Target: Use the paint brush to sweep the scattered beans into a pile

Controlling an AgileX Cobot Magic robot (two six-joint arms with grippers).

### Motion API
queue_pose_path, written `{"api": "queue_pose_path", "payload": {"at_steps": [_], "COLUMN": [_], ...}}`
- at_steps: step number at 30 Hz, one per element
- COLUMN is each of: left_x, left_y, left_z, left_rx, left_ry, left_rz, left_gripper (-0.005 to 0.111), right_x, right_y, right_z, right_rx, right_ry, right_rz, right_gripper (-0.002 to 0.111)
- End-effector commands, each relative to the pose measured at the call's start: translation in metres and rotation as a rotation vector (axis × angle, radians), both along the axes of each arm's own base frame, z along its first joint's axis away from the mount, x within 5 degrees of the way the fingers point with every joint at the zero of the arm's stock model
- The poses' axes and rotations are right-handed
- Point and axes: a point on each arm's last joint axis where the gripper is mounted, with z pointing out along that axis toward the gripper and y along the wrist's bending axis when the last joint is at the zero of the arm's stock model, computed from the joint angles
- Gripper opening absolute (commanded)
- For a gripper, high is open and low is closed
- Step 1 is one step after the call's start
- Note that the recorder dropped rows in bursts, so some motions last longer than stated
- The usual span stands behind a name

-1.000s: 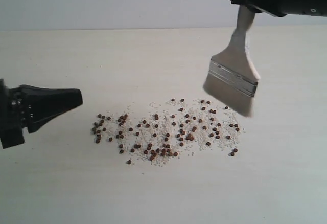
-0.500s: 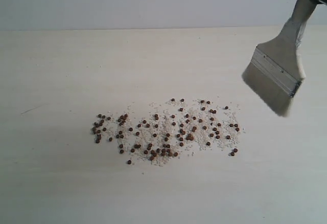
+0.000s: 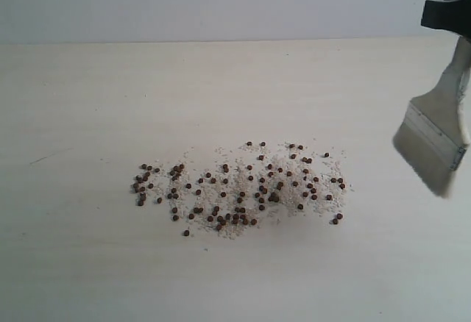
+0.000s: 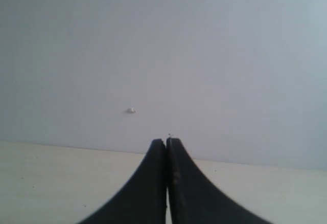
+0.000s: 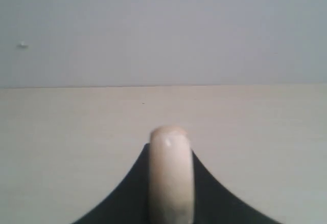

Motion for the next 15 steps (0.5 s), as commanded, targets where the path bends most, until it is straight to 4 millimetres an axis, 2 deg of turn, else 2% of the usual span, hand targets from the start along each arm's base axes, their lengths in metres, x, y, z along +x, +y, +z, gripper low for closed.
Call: {"api": "queue_pose_path", "payload": {"at_steps": [1,5,9,13,15], "left_x": [-0.001,-0.003,-0.005,-0.006,-0.006], "left_y": [-0.002,-0.007,-0.012,-0.014,-0.014], "left_z": [-0.003,-0.005,-0.005,-0.005,-0.005], "left_rx": [0.058,0.125,0.132,0.140,0.140], "left_ry": [0.009,0.002,-0.007,-0.012,-0.012], "left_rz": [-0.019,-0.064,-0.126,-0.144,-0.144], "left_gripper": [0.000,0.000,0.000,0.000,0.000], "right_x": [0.006,0.011,0.014,0.009,0.006], "right_y": [-0.018,-0.028,-0.035,-0.038,-0.032], "right_z": [-0.004,-0.001,0.011,0.021,0.021], "right_rx": [-0.183,-0.263,-0.258,-0.119,-0.040], "right_ry": [0.027,0.043,-0.002,-0.156,-0.232], "right_rz": [-0.149,-0.245,-0.340,-0.407,-0.353], "right_gripper": [0.000,0.000,0.000,0.000,0.000]}}
